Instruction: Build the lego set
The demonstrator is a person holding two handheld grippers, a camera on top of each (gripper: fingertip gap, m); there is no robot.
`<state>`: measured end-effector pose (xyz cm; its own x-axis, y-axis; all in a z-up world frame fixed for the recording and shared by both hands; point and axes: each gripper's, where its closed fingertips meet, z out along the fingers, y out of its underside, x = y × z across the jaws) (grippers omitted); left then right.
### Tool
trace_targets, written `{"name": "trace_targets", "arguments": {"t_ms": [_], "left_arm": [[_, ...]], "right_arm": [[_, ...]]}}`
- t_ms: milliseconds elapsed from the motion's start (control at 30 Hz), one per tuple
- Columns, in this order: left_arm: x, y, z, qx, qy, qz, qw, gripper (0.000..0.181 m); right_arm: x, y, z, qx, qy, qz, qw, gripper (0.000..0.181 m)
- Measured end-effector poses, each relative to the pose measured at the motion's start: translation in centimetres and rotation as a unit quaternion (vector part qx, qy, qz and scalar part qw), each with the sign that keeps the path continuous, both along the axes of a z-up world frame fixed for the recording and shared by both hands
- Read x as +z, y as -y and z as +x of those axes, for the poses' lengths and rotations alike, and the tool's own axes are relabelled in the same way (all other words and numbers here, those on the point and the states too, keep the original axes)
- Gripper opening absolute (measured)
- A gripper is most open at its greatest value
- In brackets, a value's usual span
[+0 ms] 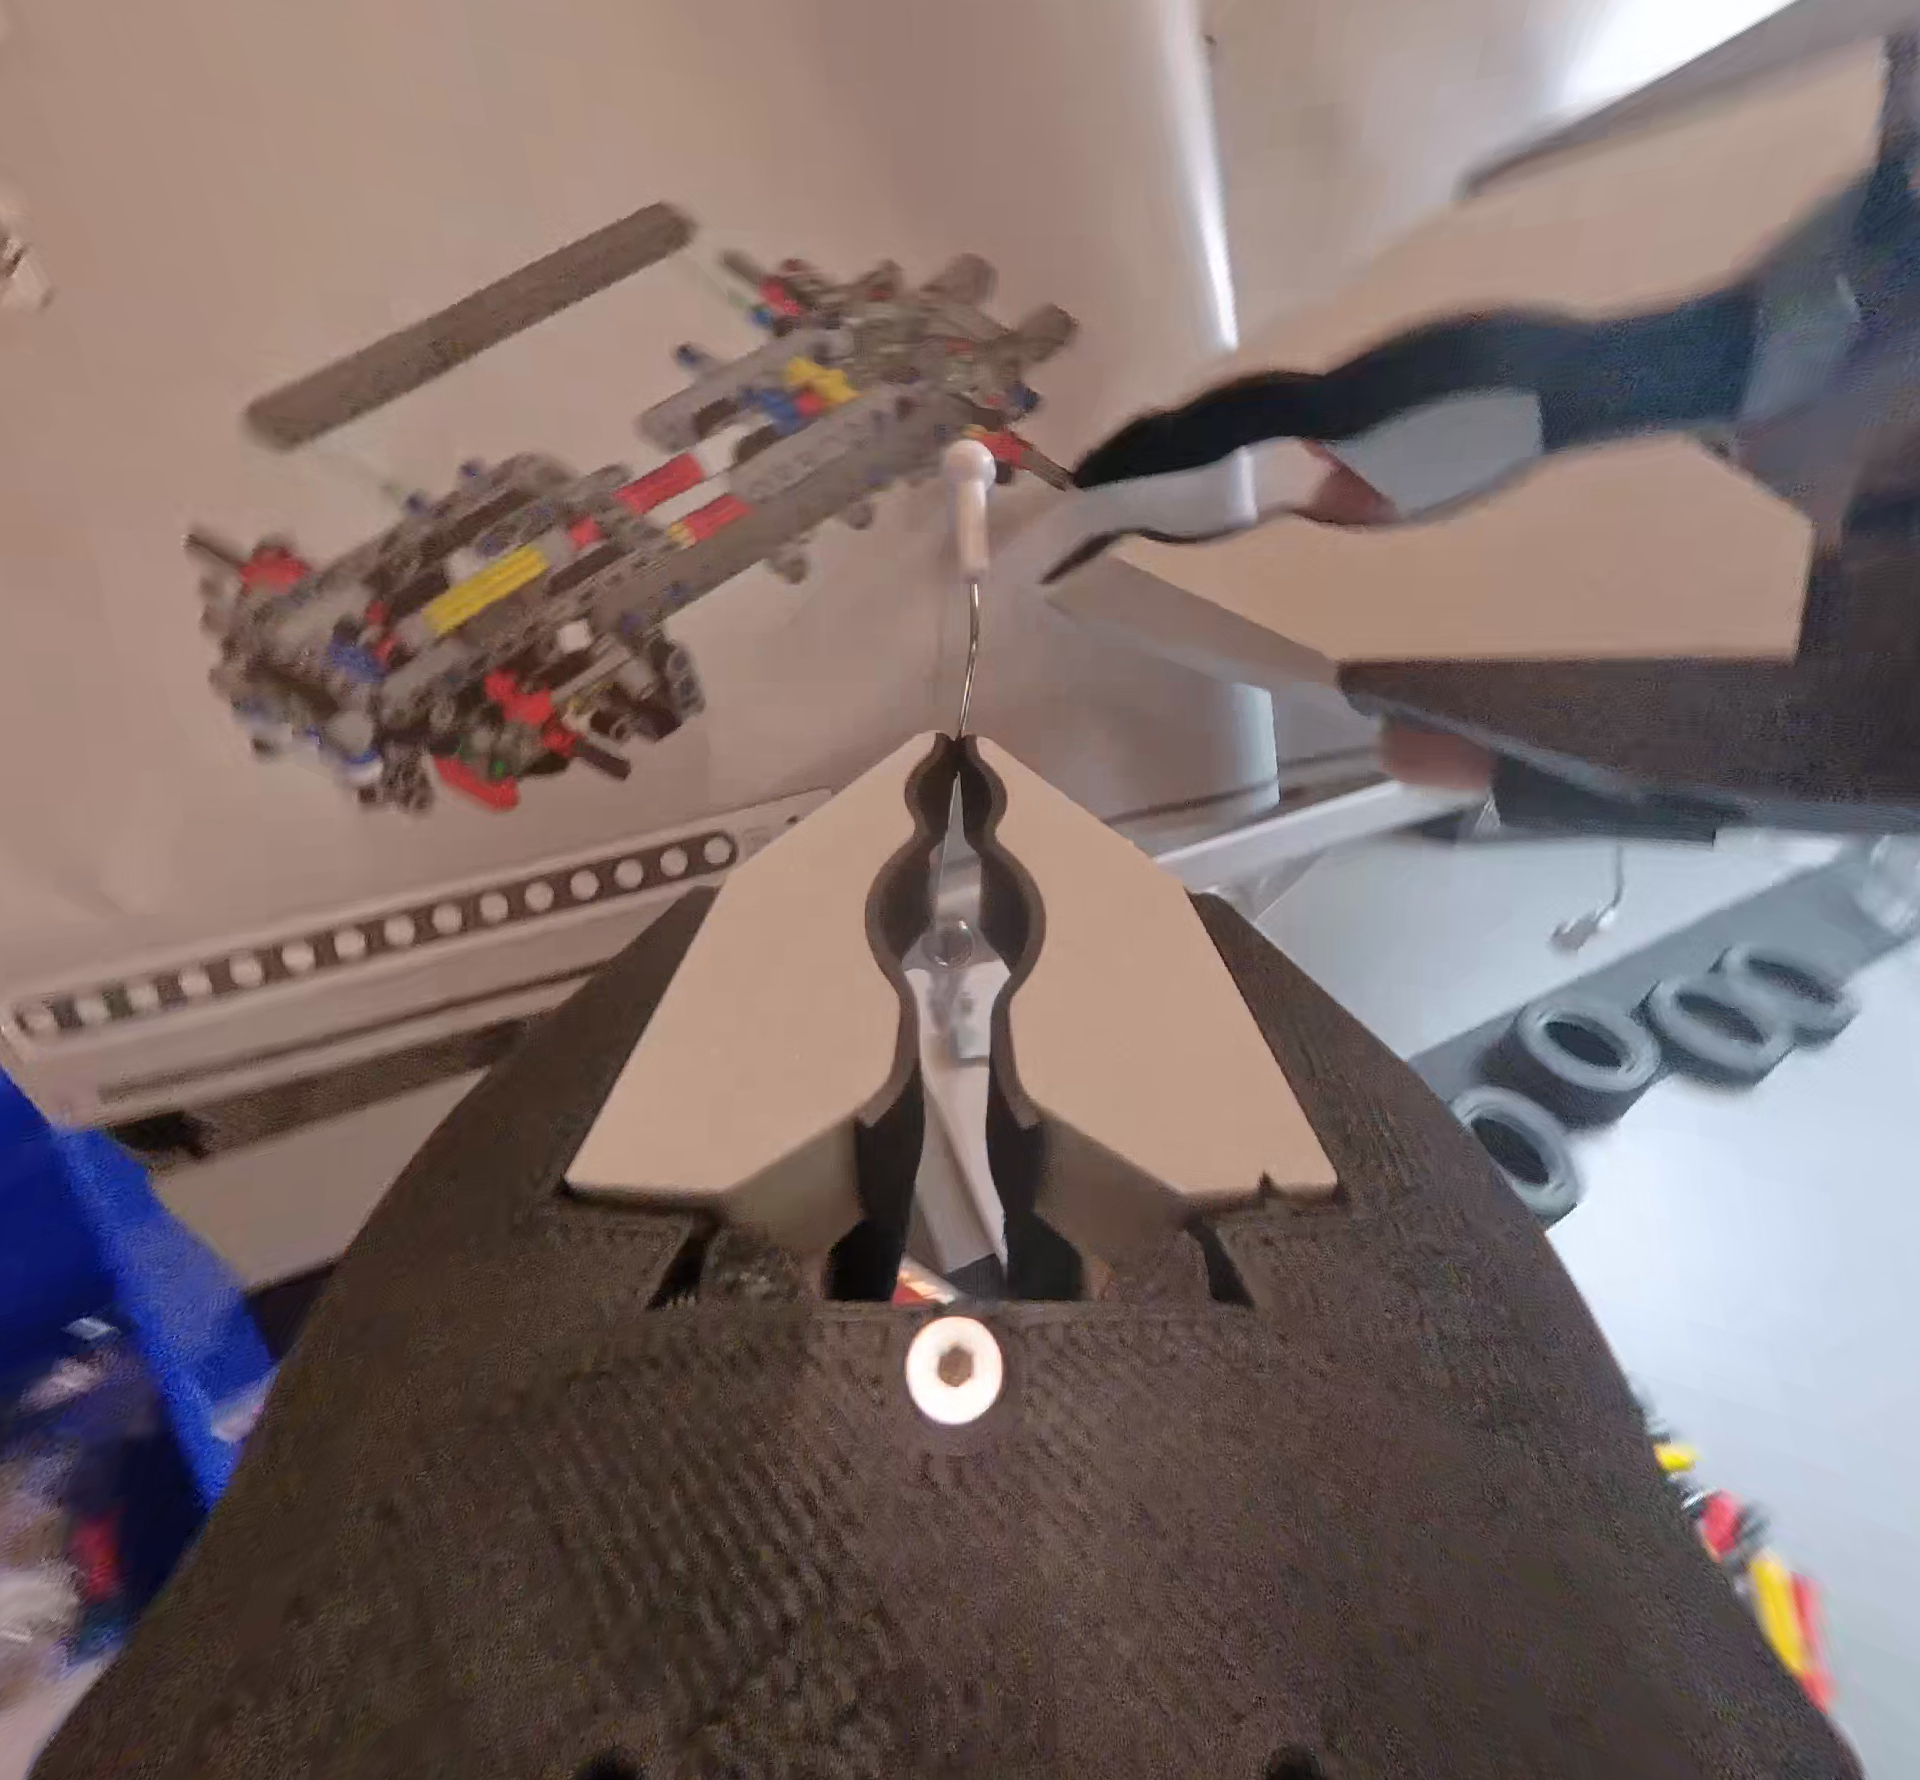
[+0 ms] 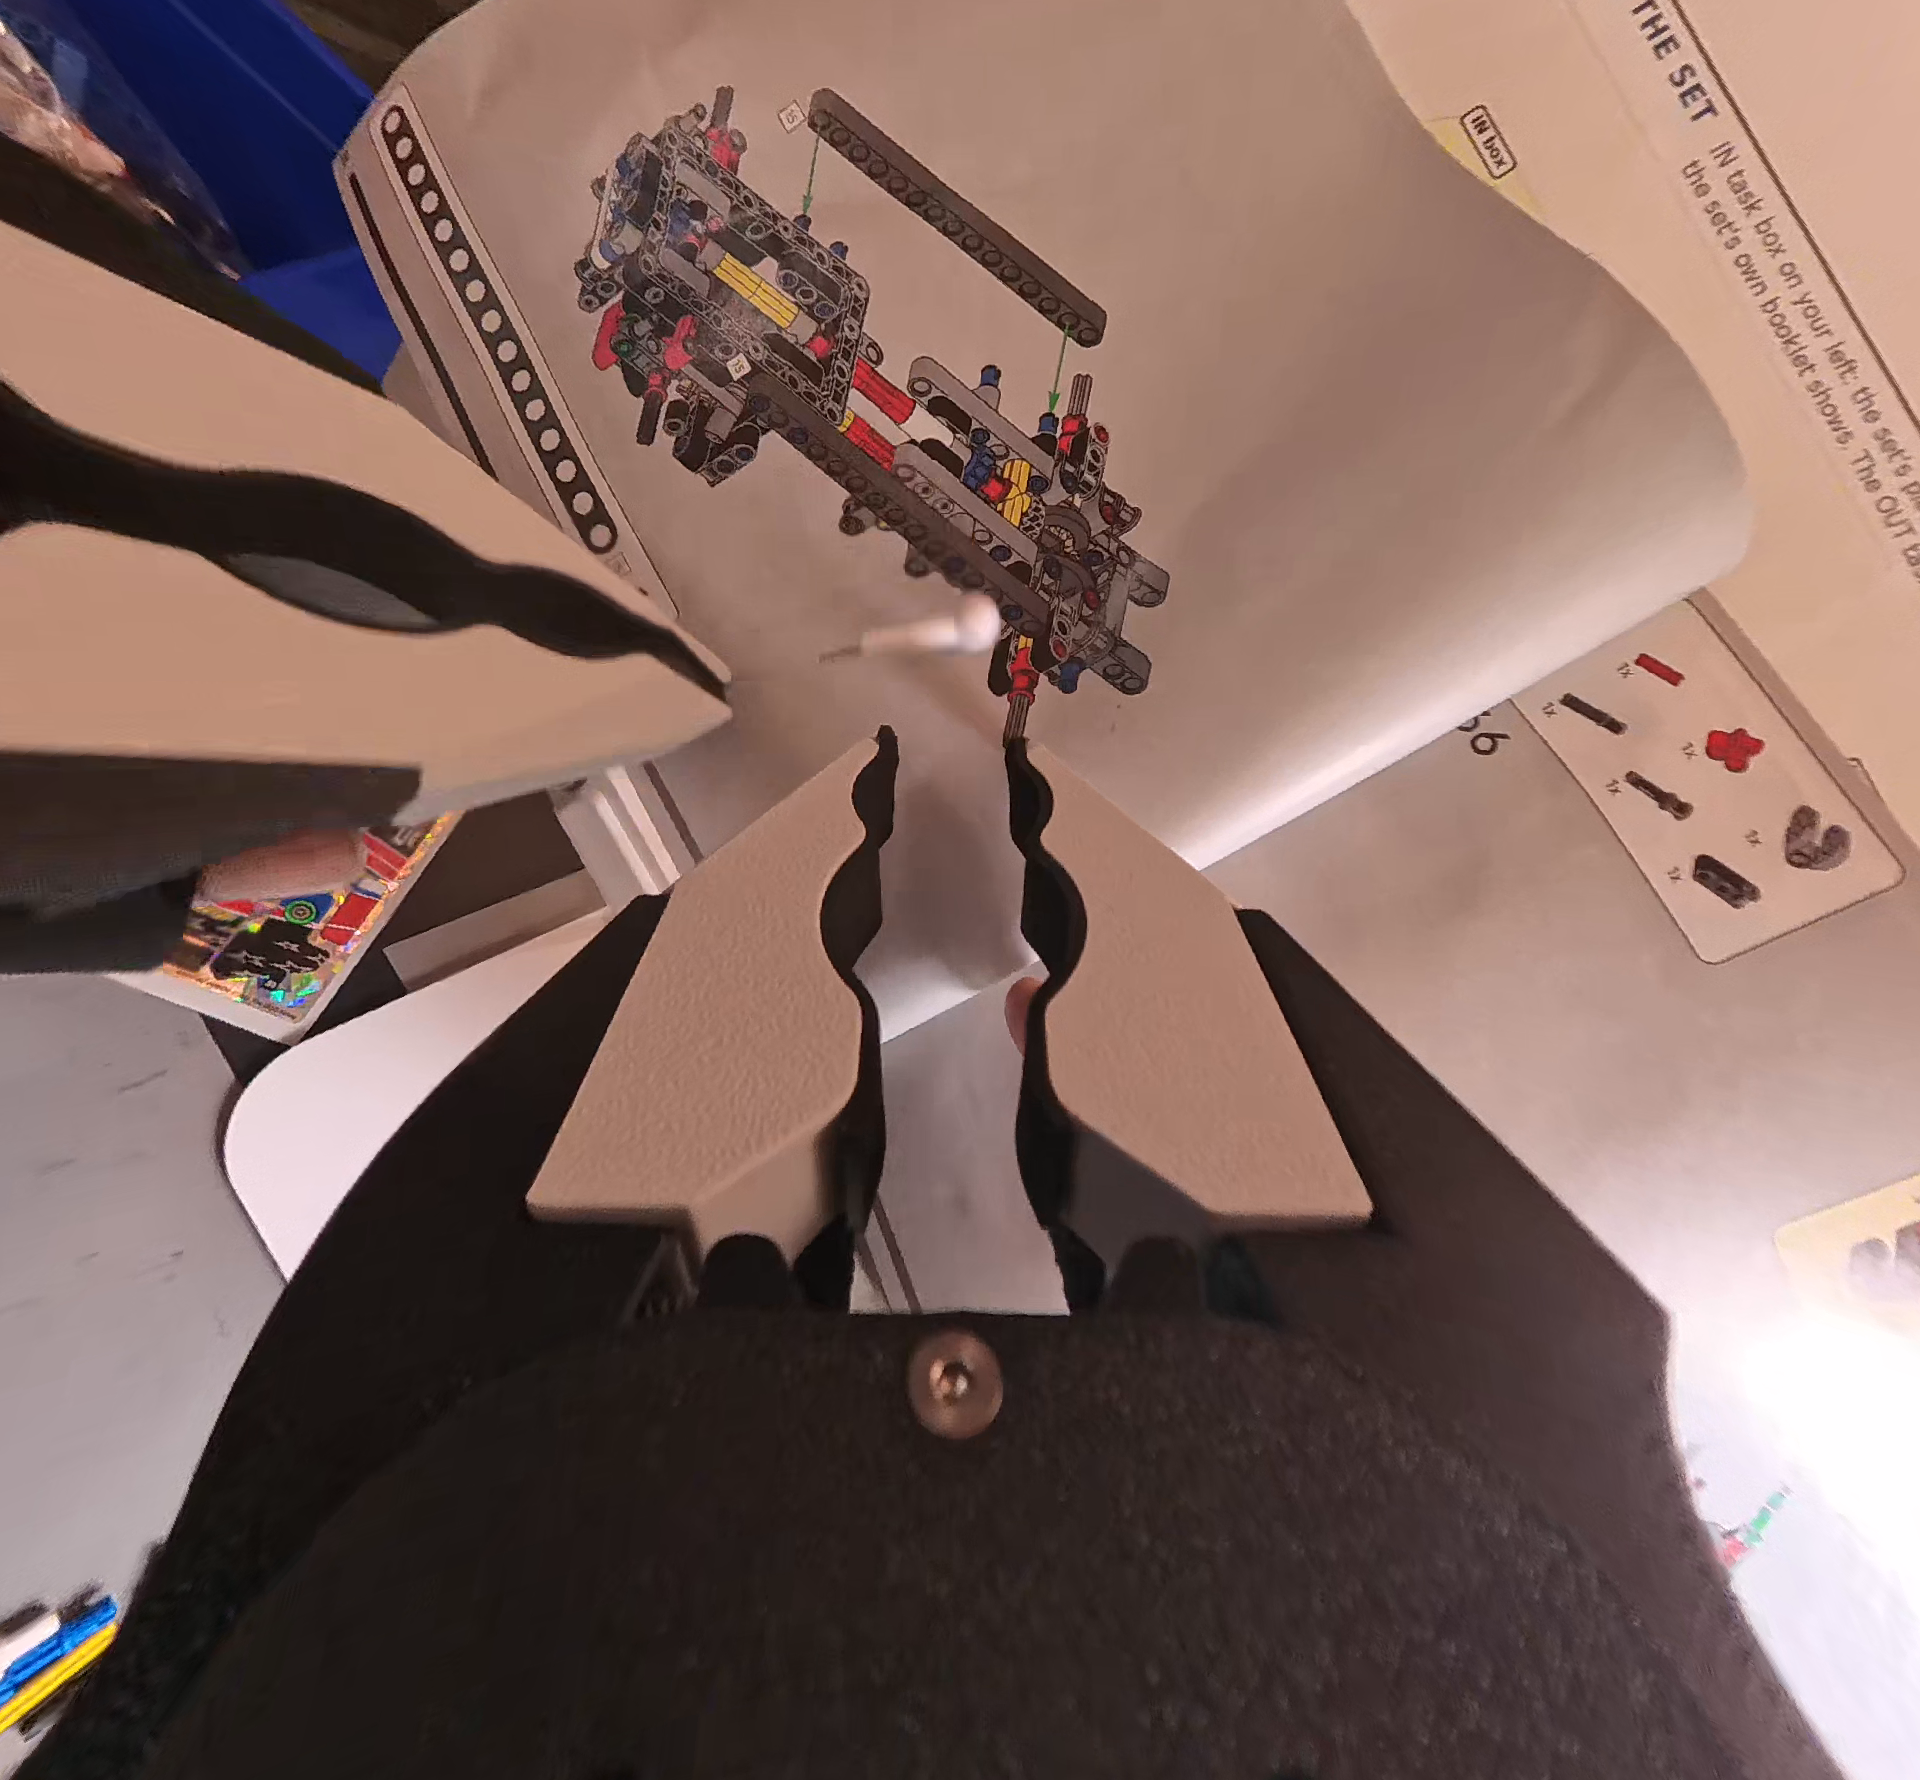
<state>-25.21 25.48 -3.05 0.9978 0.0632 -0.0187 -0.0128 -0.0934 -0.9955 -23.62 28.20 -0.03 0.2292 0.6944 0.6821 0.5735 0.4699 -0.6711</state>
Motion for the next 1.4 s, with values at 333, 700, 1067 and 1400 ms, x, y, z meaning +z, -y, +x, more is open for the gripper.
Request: {"name": "trace_targets", "arguments": {"t_ms": [333,700,1067,1400], "left_arm": [[-0.6,0.0,1.7,-0.073,-0.266,-0.054,0.96,0.0],[2.5,2.0,5.8,-0.12,-0.299,-0.005,0.947,0.023],[-1.4,-6.2,12.5,-0.086,-0.357,-0.116,0.923,0.0],[-1.7,-6.7,12.3,-0.1,-0.354,-0.123,0.922,0.0]], "right_arm": [[0.2,0.3,3.3,0.026,-0.017,-0.045,0.999,0.029],[-4.1,-0.1,17.5,-0.043,-0.101,-0.077,0.991,0.027],[-10.3,-4.8,17.4,-0.171,-0.074,-0.005,0.982,0.0],[-5.0,-5.7,18.4,-0.131,0.269,0.369,0.88,0.0]]}}
